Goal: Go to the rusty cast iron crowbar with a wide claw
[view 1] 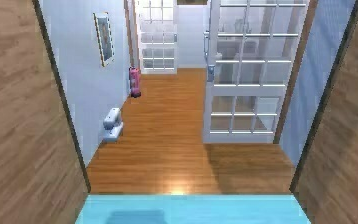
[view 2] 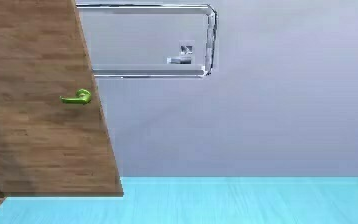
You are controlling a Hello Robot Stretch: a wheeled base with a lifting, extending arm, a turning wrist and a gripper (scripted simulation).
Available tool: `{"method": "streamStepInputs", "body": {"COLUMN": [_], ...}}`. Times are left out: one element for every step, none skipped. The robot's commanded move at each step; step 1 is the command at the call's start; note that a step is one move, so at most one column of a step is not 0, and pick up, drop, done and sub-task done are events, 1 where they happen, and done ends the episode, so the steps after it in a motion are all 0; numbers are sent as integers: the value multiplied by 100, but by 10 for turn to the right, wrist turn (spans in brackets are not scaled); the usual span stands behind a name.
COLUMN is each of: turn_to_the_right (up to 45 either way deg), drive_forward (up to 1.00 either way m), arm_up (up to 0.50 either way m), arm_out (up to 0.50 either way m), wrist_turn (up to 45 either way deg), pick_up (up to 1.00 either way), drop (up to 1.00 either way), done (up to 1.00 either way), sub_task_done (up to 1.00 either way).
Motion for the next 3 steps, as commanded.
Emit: {"method": "streamStepInputs", "body": {"turn_to_the_right": [-30,0,-30], "drive_forward": [0,100,0], "arm_up": [0,0,0], "arm_out": [0,0,0], "wrist_turn": [0,0,0], "pick_up": [0,0,0], "drop": [0,0,0], "done": [0,0,0], "sub_task_done": [0,0,0]}}
